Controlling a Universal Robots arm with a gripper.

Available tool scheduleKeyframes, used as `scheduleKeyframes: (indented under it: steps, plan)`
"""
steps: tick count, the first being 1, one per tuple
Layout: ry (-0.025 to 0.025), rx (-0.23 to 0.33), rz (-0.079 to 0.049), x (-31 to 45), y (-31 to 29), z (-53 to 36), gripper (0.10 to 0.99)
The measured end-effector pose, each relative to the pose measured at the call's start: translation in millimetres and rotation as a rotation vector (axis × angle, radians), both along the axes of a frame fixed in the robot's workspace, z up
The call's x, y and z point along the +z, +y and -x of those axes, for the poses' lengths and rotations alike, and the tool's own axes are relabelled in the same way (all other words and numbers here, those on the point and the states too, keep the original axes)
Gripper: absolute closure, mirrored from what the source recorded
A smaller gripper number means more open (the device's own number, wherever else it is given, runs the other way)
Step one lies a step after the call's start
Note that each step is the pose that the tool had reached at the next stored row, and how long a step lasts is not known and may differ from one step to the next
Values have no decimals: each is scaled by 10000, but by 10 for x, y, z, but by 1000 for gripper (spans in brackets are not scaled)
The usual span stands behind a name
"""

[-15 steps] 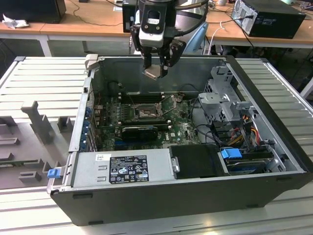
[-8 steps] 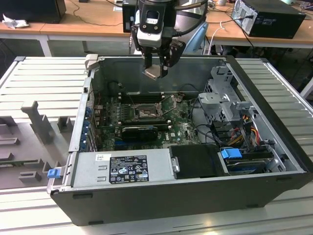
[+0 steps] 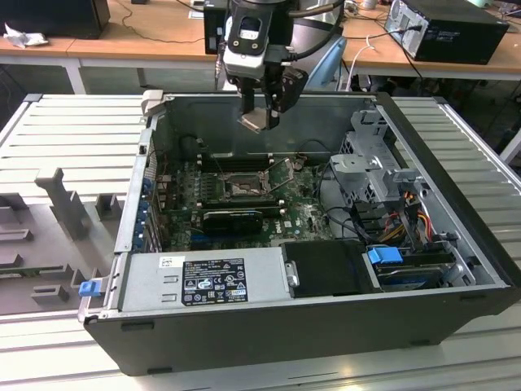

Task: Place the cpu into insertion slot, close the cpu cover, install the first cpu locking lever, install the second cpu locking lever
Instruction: 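Place the cpu into insertion slot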

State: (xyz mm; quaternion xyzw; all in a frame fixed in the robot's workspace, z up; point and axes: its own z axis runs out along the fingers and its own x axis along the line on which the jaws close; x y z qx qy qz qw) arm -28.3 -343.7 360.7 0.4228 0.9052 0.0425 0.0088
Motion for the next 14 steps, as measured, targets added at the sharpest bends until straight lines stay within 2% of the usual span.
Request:
scheduleKeyframes:
  steps: [7, 14]
  plan:
    - [0, -1158, 9, -5, 0, 0, 553]
    - [1, -1936, 10, -9, 0, 0, 553]
